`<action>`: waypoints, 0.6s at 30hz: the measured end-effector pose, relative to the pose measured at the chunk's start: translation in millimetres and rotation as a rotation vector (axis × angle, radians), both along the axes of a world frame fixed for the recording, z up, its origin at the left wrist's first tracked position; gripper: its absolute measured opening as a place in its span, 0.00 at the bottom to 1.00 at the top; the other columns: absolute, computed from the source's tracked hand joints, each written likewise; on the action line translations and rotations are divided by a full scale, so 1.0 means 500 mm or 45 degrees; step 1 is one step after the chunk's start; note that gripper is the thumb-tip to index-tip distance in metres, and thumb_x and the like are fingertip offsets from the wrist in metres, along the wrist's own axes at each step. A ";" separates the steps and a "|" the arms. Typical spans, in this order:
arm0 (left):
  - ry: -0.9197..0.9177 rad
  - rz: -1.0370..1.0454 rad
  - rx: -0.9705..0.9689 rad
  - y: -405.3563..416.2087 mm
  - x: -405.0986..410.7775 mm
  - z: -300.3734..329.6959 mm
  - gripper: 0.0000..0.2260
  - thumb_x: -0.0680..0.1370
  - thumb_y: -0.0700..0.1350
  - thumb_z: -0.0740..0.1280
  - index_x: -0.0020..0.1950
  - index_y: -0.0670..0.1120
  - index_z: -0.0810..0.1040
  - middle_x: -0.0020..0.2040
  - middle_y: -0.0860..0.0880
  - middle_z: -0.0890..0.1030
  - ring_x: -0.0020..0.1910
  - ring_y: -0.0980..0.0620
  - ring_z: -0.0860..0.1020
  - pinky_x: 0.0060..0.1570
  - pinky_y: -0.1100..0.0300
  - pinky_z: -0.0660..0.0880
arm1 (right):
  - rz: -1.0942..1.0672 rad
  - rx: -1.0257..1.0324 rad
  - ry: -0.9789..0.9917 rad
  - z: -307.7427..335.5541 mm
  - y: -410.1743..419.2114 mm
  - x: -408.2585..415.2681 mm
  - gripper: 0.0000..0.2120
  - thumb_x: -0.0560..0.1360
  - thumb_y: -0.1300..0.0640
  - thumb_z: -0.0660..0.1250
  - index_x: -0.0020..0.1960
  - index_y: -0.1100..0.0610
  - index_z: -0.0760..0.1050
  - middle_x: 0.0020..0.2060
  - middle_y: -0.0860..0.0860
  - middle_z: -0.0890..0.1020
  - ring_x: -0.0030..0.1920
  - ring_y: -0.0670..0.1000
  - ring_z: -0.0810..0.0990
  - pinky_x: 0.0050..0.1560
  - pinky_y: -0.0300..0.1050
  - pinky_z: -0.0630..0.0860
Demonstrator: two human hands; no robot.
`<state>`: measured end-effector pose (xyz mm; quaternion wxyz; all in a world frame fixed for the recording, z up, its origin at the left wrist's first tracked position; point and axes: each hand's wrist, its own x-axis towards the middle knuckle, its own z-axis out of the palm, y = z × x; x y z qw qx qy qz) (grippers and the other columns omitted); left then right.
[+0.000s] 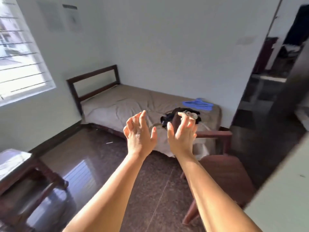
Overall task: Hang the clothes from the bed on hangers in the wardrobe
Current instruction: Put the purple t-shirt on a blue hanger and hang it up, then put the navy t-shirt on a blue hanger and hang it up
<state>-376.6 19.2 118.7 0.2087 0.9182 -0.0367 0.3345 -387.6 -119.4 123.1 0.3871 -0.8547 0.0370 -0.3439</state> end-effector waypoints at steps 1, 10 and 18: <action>0.015 0.012 0.009 0.027 0.023 -0.006 0.32 0.74 0.54 0.67 0.74 0.45 0.62 0.69 0.49 0.68 0.65 0.46 0.60 0.63 0.44 0.63 | 0.029 0.032 0.039 -0.010 0.031 0.027 0.22 0.76 0.46 0.64 0.67 0.50 0.65 0.64 0.52 0.66 0.61 0.55 0.66 0.59 0.58 0.66; 0.202 0.017 -0.029 0.139 0.310 -0.090 0.31 0.77 0.56 0.64 0.76 0.47 0.59 0.68 0.50 0.66 0.65 0.47 0.59 0.64 0.45 0.62 | 0.165 0.037 0.243 -0.121 0.161 0.333 0.22 0.75 0.47 0.64 0.66 0.47 0.61 0.64 0.50 0.64 0.63 0.50 0.62 0.63 0.54 0.64; 0.332 -0.093 0.200 0.180 0.627 -0.179 0.23 0.77 0.54 0.64 0.70 0.48 0.66 0.65 0.47 0.70 0.63 0.44 0.67 0.59 0.48 0.66 | 0.126 -0.172 0.477 -0.182 0.235 0.707 0.21 0.76 0.52 0.64 0.67 0.52 0.63 0.64 0.55 0.67 0.63 0.56 0.66 0.61 0.55 0.69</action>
